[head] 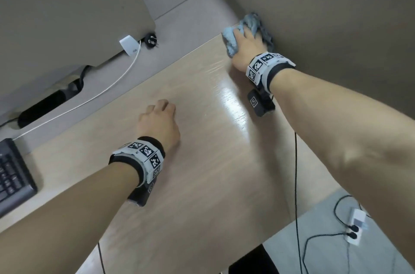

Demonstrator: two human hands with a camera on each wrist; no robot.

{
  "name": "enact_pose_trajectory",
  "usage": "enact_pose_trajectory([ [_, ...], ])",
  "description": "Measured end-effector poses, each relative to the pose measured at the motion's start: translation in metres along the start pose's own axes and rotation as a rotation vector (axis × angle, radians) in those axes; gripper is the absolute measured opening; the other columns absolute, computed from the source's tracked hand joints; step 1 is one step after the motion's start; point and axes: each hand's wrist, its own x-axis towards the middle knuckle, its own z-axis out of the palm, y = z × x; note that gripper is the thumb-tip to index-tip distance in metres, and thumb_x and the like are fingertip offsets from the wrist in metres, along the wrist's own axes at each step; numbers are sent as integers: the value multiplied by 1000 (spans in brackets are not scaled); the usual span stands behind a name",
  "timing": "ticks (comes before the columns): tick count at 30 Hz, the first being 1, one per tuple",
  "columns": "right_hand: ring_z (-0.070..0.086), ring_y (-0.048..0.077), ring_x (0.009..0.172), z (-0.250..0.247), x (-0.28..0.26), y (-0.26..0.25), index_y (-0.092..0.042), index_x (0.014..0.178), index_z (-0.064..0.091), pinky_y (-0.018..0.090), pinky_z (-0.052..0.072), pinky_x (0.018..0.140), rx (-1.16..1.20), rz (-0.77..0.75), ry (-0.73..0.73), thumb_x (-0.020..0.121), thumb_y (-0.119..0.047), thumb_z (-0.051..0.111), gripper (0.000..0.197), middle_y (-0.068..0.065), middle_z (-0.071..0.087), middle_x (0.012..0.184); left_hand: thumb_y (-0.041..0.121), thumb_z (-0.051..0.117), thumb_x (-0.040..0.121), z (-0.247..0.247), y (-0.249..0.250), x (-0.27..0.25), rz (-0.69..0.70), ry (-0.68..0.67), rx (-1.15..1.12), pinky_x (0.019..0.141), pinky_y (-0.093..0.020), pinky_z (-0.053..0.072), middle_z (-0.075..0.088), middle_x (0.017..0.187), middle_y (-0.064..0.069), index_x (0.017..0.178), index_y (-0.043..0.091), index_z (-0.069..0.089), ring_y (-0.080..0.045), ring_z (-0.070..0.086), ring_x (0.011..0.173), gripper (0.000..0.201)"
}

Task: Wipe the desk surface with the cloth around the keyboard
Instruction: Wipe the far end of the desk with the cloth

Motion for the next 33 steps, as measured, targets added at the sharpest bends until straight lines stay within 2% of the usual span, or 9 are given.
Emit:
enact_pose_trajectory([
  [4, 27, 41, 138, -3, -18, 13, -21, 150, 20, 51, 31, 110, 6, -17, -25, 85, -21, 51, 72, 3, 16, 161, 15, 51, 82, -2, 2, 0, -6, -13, -18, 87, -45, 44, 46, 130, -5, 117, 15, 54, -34, 47, 110, 35],
  [9, 30, 39, 136, 19, -98, 53, -23, 151, 18, 51, 35, 105, 16, 90, 2, 84, -17, 52, 75, 1, 17, 161, 20, 51, 83, -6, 4, 5, -45, -35, -23, 92, -47, 43, 44, 131, -10, 118, 15, 53, -36, 44, 116, 36],
  [13, 27, 41, 138, 34, -176, 91, -22, 152, 15, 51, 30, 110, 35, 220, 14, 85, -15, 51, 76, 3, 18, 161, 23, 51, 84, -8, 7, 8, -67, -58, -20, 97, -49, 41, 43, 134, -13, 118, 13, 53, -39, 42, 120, 36],
  [18, 25, 42, 140, 54, -258, 128, -20, 153, 14, 49, 24, 114, 53, 409, 43, 87, -17, 49, 75, 7, 19, 161, 22, 52, 81, -3, 14, 9, -76, -25, 27, 95, -51, 42, 43, 127, -18, 116, 8, 52, -40, 42, 116, 38],
  [22, 15, 40, 145, 83, -295, 110, -13, 154, 7, 50, 19, 118, 80, 576, 39, 84, -17, 48, 81, 11, 8, 163, 22, 55, 82, 6, 28, 5, 35, 60, -38, 96, -55, 41, 42, 130, -24, 120, 6, 50, -45, 42, 119, 42],
  [24, 2, 41, 148, 100, -318, 79, -16, 154, -1, 53, 11, 119, 87, 553, -23, 87, -21, 45, 82, 10, -3, 163, 22, 55, 81, 13, 42, -3, 101, 58, -83, 97, -55, 41, 42, 131, -23, 120, 7, 51, -44, 42, 120, 42],
  [27, -11, 40, 148, 116, -355, 57, -19, 154, -7, 54, 1, 121, 74, 345, -71, 97, -35, 33, 72, 6, -7, 164, 22, 55, 81, 21, 61, -17, 195, 40, -116, 99, -52, 41, 42, 134, -19, 121, 10, 52, -41, 40, 122, 43],
  [30, -6, 36, 150, 113, -359, 89, -10, 154, 2, 53, 3, 121, -69, 304, -28, 96, -36, 29, 69, 13, 2, 163, 21, 56, 81, 26, 75, -26, 251, 26, -87, 98, -49, 42, 40, 141, -13, 124, 13, 51, -39, 37, 125, 44],
  [33, 8, 37, 148, 95, -329, 129, -9, 153, 7, 51, 11, 121, 15, 535, 82, 94, -31, 36, 69, 16, 9, 162, 23, 56, 82, 29, 78, -28, 264, -3, -39, 100, -48, 41, 38, 145, -11, 127, 14, 50, -39, 37, 126, 46],
])
